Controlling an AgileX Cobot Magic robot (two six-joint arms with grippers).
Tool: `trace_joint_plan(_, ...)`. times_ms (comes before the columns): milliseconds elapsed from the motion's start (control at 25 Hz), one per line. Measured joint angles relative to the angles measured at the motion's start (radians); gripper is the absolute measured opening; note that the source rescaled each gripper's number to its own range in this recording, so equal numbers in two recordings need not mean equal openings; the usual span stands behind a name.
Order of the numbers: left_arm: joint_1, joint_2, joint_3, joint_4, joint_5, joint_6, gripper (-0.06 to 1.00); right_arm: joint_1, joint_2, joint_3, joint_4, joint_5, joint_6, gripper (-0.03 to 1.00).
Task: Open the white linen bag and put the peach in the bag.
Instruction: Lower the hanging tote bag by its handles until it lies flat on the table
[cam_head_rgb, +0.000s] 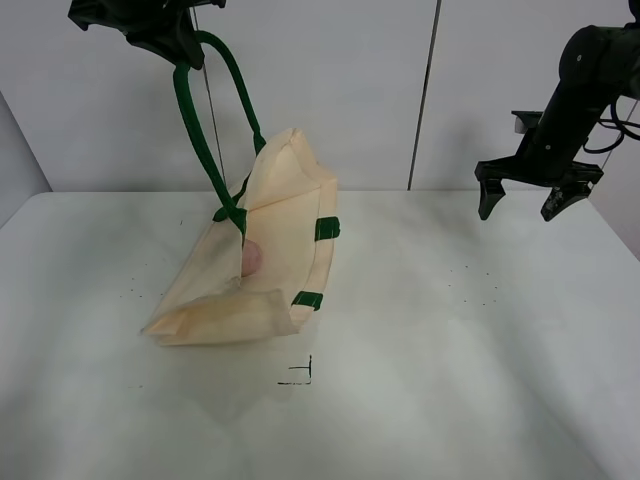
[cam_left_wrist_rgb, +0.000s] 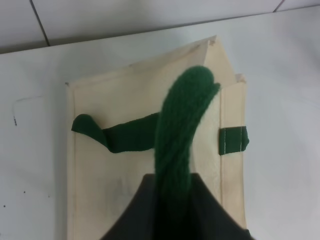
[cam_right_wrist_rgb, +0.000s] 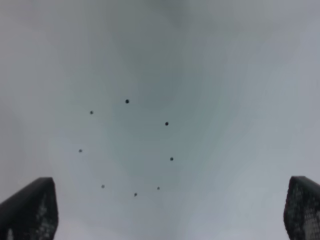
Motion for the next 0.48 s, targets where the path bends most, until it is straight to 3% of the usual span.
trace_joint_plan(240, 0.0, 0.0, 0.0, 0.0, 0.0, 0.0, 0.0, 0.016, -0.143, 0.122, -0.001, 0.001, -0.008, 1.0)
trace_joint_plan(480, 0.0, 0.0, 0.0, 0.0, 0.0, 0.0, 0.0, 0.016, -0.438, 0.428, 0.0, 0.0, -0.008, 1.0)
